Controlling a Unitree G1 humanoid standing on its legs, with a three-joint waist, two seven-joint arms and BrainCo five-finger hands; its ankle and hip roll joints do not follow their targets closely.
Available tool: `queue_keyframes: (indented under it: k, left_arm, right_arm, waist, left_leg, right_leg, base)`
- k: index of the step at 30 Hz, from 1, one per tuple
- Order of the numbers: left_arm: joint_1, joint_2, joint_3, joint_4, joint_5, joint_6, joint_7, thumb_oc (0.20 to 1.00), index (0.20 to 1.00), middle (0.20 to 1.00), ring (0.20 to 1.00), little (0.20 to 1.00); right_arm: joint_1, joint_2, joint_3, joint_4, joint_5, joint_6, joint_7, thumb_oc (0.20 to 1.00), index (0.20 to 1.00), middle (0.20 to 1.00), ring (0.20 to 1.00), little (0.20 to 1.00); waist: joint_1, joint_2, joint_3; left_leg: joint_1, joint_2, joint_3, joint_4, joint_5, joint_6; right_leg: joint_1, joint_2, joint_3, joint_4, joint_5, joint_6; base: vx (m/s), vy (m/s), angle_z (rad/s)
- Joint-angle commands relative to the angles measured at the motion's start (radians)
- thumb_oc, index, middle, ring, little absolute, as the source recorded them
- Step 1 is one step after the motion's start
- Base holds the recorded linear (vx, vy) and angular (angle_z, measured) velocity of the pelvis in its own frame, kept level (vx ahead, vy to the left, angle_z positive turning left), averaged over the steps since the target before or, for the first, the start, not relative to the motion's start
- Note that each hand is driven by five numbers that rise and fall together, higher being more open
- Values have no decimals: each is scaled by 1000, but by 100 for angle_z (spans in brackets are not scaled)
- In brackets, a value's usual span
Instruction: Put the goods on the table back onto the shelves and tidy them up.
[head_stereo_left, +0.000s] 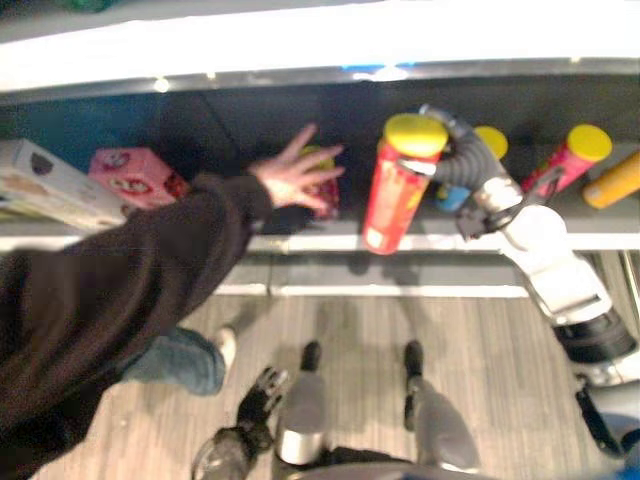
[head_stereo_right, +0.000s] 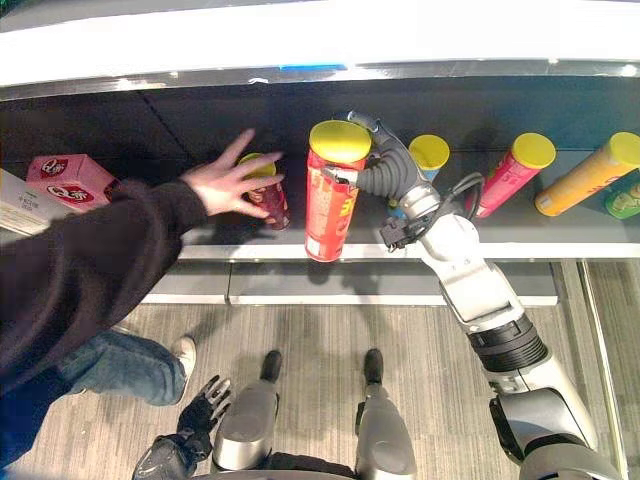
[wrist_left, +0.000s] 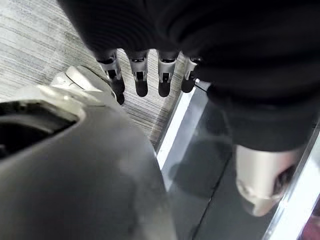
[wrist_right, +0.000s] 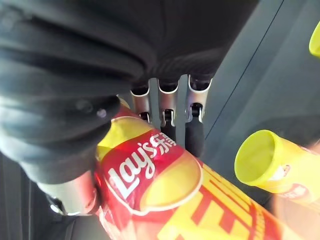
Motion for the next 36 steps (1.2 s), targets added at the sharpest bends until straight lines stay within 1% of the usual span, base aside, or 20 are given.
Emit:
queue_keyframes:
  k: [1,4,8,9,10,11,12,14,15,17,18,23,26,27,28,30,32,33,34,36]
  left_arm:
    - [50,29,-65,-26,-3,-15,-4,1000,1000,1000,1000,1000]
    - [49,40,-57,-19,4,-15,4,1000,1000,1000,1000,1000]
    - [61,47,-34,12,30,-16,26,1000,1000,1000,1000,1000]
    - [61,43,-31,11,33,-15,27,1000,1000,1000,1000,1000]
    - [63,43,-32,11,33,-15,27,1000,1000,1000,1000,1000]
    - [60,31,-31,6,45,-16,28,1000,1000,1000,1000,1000]
    - [62,32,-31,6,45,-16,28,1000,1000,1000,1000,1000]
    - [60,21,-34,3,48,-14,31,1000,1000,1000,1000,1000]
    - [62,21,-38,5,52,-13,31,1000,1000,1000,1000,1000]
    - [60,19,-38,9,52,-13,31,1000,1000,1000,1000,1000]
    - [57,22,-40,20,59,-13,33,1000,1000,1000,1000,1000]
    - [53,31,-34,29,58,-11,38,1000,1000,1000,1000,1000]
    - [58,34,-10,26,56,-11,42,1000,1000,1000,1000,1000]
    - [60,33,4,24,51,-12,45,1000,1000,1000,1000,1000]
    - [55,31,5,34,59,-13,46,1000,1000,1000,1000,1000]
    - [55,27,22,41,78,-16,50,1000,1000,1000,1000,1000]
    - [58,31,28,46,89,-16,42,1000,1000,1000,1000,1000]
    - [60,40,15,44,97,-13,35,1000,1000,1000,1000,1000]
    - [60,40,15,44,97,-13,35,1000,1000,1000,1000,1000]
    - [50,54,11,49,96,-13,33,1000,1000,1000,1000,1000]
  right_arm:
    - [-52,24,-57,-114,4,-85,-22,200,200,200,200,200]
    - [-43,10,-48,-117,-8,-86,-19,200,200,200,200,200]
    - [28,45,-28,-130,-22,-87,-2,200,200,200,200,200]
    - [50,45,-32,-137,-26,-89,0,200,200,200,200,200]
    - [51,46,-32,-137,-26,-89,0,200,200,200,200,200]
    - [105,62,-56,-148,-20,-96,3,200,200,200,200,200]
    - [107,63,-56,-149,-20,-96,3,200,200,200,200,200]
    - [148,85,-67,-163,-12,-101,16,200,200,200,200,200]
    - [153,87,-63,-160,-13,-104,23,200,200,200,200,200]
    - [145,84,-51,-153,-19,-104,27,200,200,200,200,200]
    - [146,106,-41,-147,-5,-107,36,200,200,200,200,200]
    - [167,128,-36,-149,9,-111,47,200,200,200,200,200]
    - [183,139,-45,-154,18,-115,47,200,200,200,200,200]
    - [184,137,-46,-158,23,-117,47,200,200,200,200,200]
    - [187,138,-53,-160,30,-116,42,200,200,200,200,200]
    - [195,141,-74,-152,37,-115,35,200,200,200,200,200]
    - [203,155,-70,-148,50,-110,42,200,200,200,200,200]
    - [209,157,-78,-155,57,-106,46,200,200,200,200,200]
    - [209,157,-78,-155,57,-106,46,200,200,200,200,200]
    - [207,162,-82,-160,56,-104,43,200,200,200,200,200]
  waist:
    - [-3,-38,-95]
    - [-6,-38,-104]
    - [-16,-67,-211]
    - [-20,-76,-239]
    - [-22,-77,-244]
    - [-33,-88,-294]
    - [-35,-89,-299]
    - [-42,-86,-348]
    - [-38,-86,-359]
    - [-30,-83,-362]
    - [-22,-84,-370]
    - [-17,-88,-381]
    - [-10,-89,-384]
    - [-13,-95,-379]
    - [-16,-91,-374]
    - [-21,-106,-375]
    - [-15,-115,-391]
    - [-21,-113,-408]
    - [-22,-112,-409]
    - [-34,-106,-425]
  left_leg:
    - [-33,55,18,-40,149,54]
    - [-27,59,21,-41,146,54]
    - [8,70,63,-225,143,83]
    - [-11,67,66,-225,134,87]
    - [-13,67,64,-225,130,87]
    - [-41,59,66,-225,117,89]
    - [-45,59,64,-225,117,89]
    - [-47,55,64,-225,121,91]
    - [-42,55,62,-225,125,93]
    - [-37,55,59,-225,127,94]
    - [-29,48,52,-225,127,97]
    - [-14,40,46,-225,126,101]
    - [-15,40,29,-225,135,104]
    - [-26,41,20,-225,132,107]
    - [-18,52,34,-225,150,103]
    - [21,86,86,-225,151,92]
    - [66,119,81,-225,144,88]
    - [90,151,69,-216,168,87]
    - [89,151,68,-216,168,87]
    - [97,147,40,-225,169,83]
  right_leg:
    - [37,-137,8,58,22,-9]
    - [48,-137,4,53,22,-9]
    - [75,-113,-22,-55,15,-25]
    - [71,-106,-28,-77,20,-28]
    - [72,-106,-31,-81,18,-28]
    - [67,-92,-40,-119,16,-32]
    - [64,-92,-43,-119,15,-33]
    - [67,-79,-65,-119,3,-40]
    - [73,-77,-66,-119,4,-38]
    - [77,-75,-63,-119,1,-37]
    - [86,-74,-57,-119,7,-36]
    - [108,-76,-49,-119,8,-37]
    - [122,-65,-39,-119,19,-33]
    - [129,-55,-33,-109,24,-34]
    - [126,-48,-35,-92,16,-32]
    - [131,-71,-66,-118,21,-28]
    - [120,-81,-56,-119,21,-24]
    - [109,-103,-53,-119,27,-21]
    - [109,-102,-55,-119,27,-21]
    - [88,-128,-44,-119,28,-24]
  base:
    - [0,0,0]
    - [35,-6,1]
    - [92,-22,19]
    - [24,-37,40]
    - [-12,-62,37]
    - [3,-41,26]
    - [-20,-50,14]
    - [34,-43,35]
    - [49,-43,39]
    - [13,-13,8]
    - [0,0,0]
    - [12,-1,-4]
    - [-13,-70,-2]
    - [-25,-82,6]
    - [-25,-23,13]
    - [-28,69,23]
    - [-40,174,16]
    - [-37,207,-3]
    - [-55,288,-11]
    - [-95,323,-5]
